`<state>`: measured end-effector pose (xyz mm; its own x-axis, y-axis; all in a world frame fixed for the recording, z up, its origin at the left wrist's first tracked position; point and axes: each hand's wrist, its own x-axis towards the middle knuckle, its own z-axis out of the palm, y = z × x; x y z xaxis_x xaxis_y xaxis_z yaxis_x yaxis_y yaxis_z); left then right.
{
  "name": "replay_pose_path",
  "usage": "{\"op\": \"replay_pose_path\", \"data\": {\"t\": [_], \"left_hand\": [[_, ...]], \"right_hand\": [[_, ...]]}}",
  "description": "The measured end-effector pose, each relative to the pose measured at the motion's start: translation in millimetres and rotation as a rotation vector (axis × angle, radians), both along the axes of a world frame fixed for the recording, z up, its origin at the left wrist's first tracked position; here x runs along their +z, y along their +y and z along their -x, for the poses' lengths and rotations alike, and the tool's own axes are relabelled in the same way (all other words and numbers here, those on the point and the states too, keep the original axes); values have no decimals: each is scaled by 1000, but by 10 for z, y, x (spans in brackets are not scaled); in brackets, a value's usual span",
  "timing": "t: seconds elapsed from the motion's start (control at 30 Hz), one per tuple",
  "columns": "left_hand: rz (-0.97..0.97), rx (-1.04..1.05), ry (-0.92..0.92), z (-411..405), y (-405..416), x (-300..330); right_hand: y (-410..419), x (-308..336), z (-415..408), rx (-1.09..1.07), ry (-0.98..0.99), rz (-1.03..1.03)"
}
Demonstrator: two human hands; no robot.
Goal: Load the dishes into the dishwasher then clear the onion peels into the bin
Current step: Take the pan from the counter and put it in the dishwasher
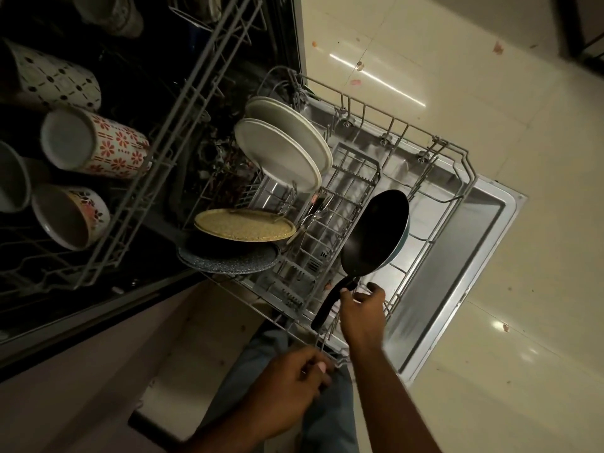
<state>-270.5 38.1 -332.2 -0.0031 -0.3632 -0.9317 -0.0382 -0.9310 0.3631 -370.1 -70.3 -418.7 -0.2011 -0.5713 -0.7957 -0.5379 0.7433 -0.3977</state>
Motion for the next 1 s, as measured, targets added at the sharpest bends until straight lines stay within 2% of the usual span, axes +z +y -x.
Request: {"op": "replay_pose_path", "data": {"t": [0.13,0.2,0.27,0.33,0.47,0.7,1.0], "left_hand": [[-10,27,0,-18,-58,15],[-5,32,-20,-37,-90,10],[-1,23,-32,-61,-110,-19],[5,20,-33,-87,-123,-54],[38,-8,-39,-166,-196,-141],[180,-38,-173,-498,-655,-327],[227,161,-370,-1022,-713,-549]], "right_hand": [[-180,253,213,70,163,469],[-305,257,322,-1,284,542],[-420,141,392,-142,261,350],[-492,6,368,-236,92,176],[-528,-71,179,-304,-54,107],[-600,-99,-199,-184,-254,4],[-756,-244,-1236,11,-466,-98]]}}
